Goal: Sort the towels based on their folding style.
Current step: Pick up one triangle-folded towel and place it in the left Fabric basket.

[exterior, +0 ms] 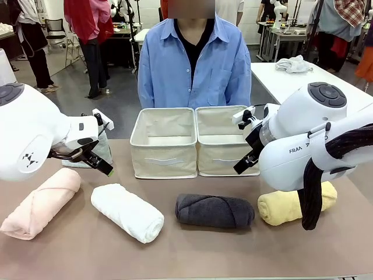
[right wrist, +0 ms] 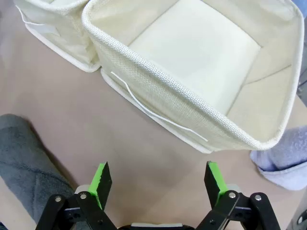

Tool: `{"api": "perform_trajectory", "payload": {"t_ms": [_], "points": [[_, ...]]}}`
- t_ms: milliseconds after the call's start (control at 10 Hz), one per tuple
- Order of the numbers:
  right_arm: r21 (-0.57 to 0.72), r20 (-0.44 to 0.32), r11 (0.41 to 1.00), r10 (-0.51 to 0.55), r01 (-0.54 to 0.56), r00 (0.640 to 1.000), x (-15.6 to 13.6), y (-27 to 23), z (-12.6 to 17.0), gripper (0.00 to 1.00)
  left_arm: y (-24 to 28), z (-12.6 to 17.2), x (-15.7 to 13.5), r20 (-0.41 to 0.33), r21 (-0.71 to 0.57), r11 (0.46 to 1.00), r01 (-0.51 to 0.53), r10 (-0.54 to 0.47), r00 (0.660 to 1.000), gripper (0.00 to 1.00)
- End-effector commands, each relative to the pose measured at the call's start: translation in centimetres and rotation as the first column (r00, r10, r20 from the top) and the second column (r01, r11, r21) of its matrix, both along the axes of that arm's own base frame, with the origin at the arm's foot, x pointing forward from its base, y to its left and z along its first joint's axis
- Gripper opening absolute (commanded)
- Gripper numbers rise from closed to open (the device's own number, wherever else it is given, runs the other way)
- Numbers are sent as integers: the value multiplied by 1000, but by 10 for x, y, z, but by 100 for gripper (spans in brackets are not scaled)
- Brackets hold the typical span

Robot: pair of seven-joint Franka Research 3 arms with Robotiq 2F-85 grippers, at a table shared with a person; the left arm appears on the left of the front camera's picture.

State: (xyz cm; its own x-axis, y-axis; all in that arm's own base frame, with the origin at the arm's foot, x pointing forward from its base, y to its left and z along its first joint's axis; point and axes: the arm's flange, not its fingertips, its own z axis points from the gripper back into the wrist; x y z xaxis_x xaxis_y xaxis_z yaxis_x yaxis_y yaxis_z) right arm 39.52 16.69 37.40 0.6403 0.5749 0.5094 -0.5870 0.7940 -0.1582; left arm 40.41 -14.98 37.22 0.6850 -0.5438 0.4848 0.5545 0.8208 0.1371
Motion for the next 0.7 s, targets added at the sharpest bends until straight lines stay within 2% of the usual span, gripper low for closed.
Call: {"api": "perform_trajectory", "payload": {"t_ms": [0, 100, 200, 400, 600], "points": [[0, 0, 1000, 0, 0, 1000, 0, 0, 0, 100, 0, 0, 0, 1, 0, 1000, 0, 0, 1000, 100], [0, 0, 1000, 0, 0, 1000, 0, 0, 0, 100, 0, 0, 0, 0, 0, 1000, 0, 0, 1000, 100], [-66, -9, 997, -32, 31, 999, -5, -2, 20, 100, 0, 24, -6, -15, 32, 999, 16, -15, 1000, 100], [-149, -82, 988, -63, 50, 995, -18, -11, 88, 100, 4, 96, -13, -139, 49, 996, 79, -72, 988, 100], [-157, -74, 984, -98, 85, 992, -34, -18, 161, 100, 10, 161, -15, -183, 104, 989, 102, -82, 980, 100]]}}
